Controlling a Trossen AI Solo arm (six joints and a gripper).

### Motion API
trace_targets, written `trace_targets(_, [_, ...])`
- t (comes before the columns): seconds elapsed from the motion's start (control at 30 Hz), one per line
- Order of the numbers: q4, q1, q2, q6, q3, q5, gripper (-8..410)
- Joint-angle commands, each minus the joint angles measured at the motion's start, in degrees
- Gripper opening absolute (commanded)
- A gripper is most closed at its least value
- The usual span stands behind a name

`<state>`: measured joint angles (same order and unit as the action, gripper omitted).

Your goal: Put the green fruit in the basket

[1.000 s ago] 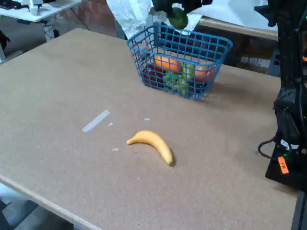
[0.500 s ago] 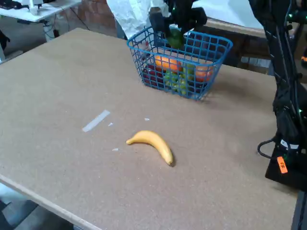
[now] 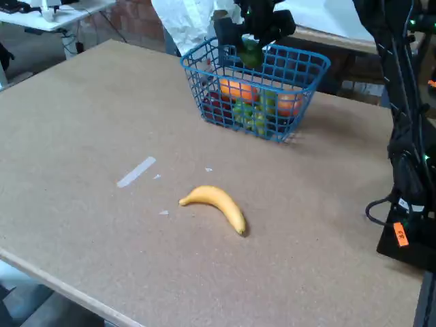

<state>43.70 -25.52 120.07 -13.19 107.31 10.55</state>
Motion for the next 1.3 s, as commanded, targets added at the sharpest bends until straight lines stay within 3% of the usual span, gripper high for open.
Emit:
trace_targets(0.0, [0.0, 0.0, -0.1, 0.0, 0.0, 0.5, 178])
trace_targets(0.27, [0.2, -0.2, -0.1, -0.2, 0.0, 0.5, 201])
trace_targets(0.73, [0.2, -0.4, -0.1, 0.6, 0.0, 0.5, 332])
trace_targets(1.27, [0.2, -0.4, -0.1, 0.6, 0.0, 0.5, 342])
